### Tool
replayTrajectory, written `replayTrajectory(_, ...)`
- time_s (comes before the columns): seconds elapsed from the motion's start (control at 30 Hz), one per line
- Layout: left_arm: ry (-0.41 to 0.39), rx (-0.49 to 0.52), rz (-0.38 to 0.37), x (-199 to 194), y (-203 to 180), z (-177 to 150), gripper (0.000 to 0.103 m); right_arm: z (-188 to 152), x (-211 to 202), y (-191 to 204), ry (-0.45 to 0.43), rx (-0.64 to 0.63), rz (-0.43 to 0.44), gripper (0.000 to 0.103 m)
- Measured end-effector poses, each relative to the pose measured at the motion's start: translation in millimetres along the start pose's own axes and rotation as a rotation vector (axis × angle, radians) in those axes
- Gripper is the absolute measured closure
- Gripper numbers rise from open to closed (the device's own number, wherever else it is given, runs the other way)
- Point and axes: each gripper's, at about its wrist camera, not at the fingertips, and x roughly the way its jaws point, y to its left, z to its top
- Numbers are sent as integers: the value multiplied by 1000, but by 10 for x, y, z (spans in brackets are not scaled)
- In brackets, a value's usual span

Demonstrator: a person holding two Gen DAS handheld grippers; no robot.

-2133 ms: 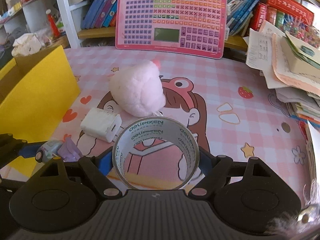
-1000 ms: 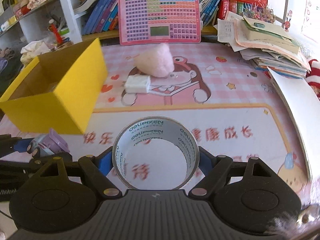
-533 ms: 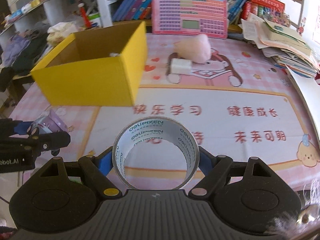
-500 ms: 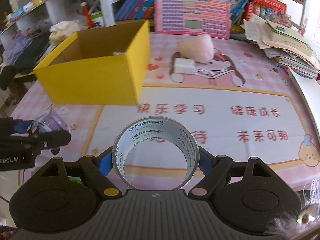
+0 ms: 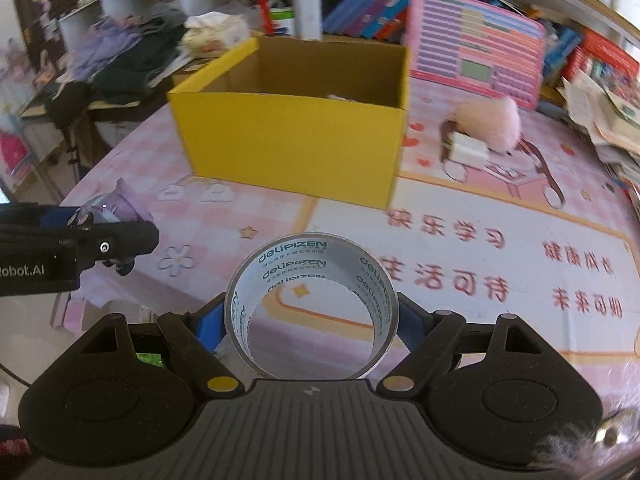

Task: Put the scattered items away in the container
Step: 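Carry the tape roll and toy truck toward the yellow box with both tools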

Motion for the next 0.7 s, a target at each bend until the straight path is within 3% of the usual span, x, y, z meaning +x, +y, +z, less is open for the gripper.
replayTrajectory(0.3,-52,-78,33,-122,216,58,39,120,58,265,3,-120,47,21)
replayTrajectory(0.7,-118,-109,33,-27,176,349,39,326,94,316,-29,-257,98,21)
